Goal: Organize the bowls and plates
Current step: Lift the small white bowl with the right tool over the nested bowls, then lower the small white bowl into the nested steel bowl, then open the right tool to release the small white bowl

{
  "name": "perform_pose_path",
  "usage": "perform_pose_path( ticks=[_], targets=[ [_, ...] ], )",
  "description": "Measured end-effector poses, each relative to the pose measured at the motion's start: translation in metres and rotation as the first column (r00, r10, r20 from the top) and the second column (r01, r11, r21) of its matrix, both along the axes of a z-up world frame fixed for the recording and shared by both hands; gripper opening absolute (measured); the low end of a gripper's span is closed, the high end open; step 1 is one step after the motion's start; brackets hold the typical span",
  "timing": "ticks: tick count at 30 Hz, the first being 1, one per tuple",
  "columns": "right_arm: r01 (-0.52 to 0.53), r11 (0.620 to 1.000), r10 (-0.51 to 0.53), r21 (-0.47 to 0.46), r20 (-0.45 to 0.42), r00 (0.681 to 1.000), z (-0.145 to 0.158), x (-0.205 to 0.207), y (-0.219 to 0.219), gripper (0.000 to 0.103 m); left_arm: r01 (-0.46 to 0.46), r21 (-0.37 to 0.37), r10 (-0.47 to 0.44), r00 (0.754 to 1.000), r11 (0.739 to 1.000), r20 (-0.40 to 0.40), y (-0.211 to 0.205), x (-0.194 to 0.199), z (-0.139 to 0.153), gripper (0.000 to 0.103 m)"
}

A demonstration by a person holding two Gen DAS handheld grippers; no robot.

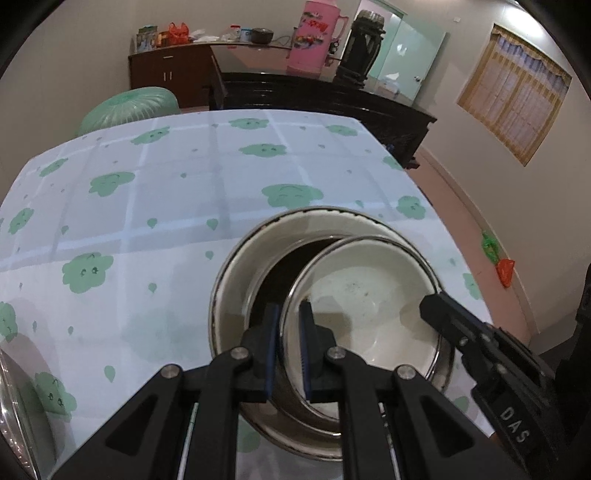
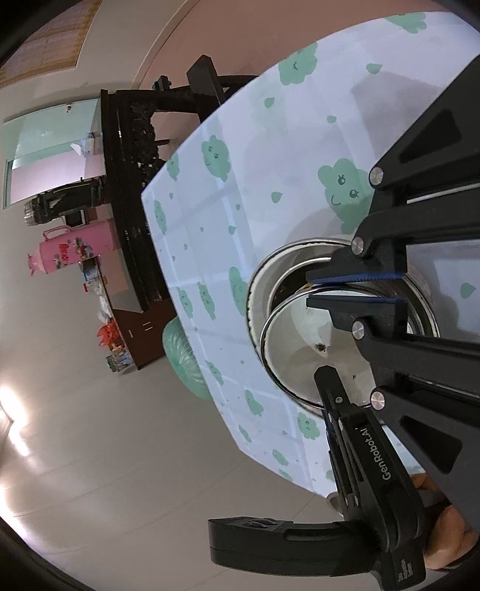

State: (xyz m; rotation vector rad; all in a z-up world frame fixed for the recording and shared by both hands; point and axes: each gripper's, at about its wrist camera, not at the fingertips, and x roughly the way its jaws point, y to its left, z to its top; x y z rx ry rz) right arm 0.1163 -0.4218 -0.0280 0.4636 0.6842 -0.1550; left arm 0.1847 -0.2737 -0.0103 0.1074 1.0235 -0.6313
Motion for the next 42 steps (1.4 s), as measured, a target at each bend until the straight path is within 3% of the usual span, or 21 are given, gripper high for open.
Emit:
perform_pose_path(
  ticks=[13, 17, 24, 28, 34, 42],
  targets=[
    [0.029, 0.999, -0.028, -0.026, 0.031, 0.999, -0.004, -0.002, 0.0, 0.008, -0.003, -0.004, 0.003, 0.998, 1.0, 0.064, -0.001, 0.0, 0.007, 0.011],
    [0.039, 0.998, -0.034, -0.043, 0.102, 0.994, 0.002, -0.008, -0.002, 0.008, -0.018, -0.008, 0.018, 0.996, 1.0, 0.089, 0.002, -0.001, 0.011, 0.012],
    [0.16, 0.983, -0.128, -0.091, 0.286, 0.95, 0.021, -0.041, -0.007, 0.009, -0.049, -0.031, 0.055, 0.977, 0.998, 0.205, 0.01, -0.012, 0.022, 0.03],
    [0.17, 0.979, -0.135, -0.115, 0.262, 0.956, 0.019, -0.037, -0.006, 0.009, -0.099, -0.033, 0.105, 0.958, 0.994, 0.266, 0.018, -0.017, 0.025, 0.046],
    [0.18, 0.974, -0.138, -0.139, 0.267, 0.954, 0.018, -0.039, -0.002, 0.009, -0.149, -0.019, 0.147, 0.936, 0.989, 0.321, 0.022, -0.031, 0.022, 0.059],
    [0.172, 0.974, -0.135, -0.145, 0.238, 0.962, 0.01, -0.042, 0.001, 0.009, -0.184, -0.014, 0.178, 0.921, 0.983, 0.347, 0.025, -0.046, 0.013, 0.06]
  ],
)
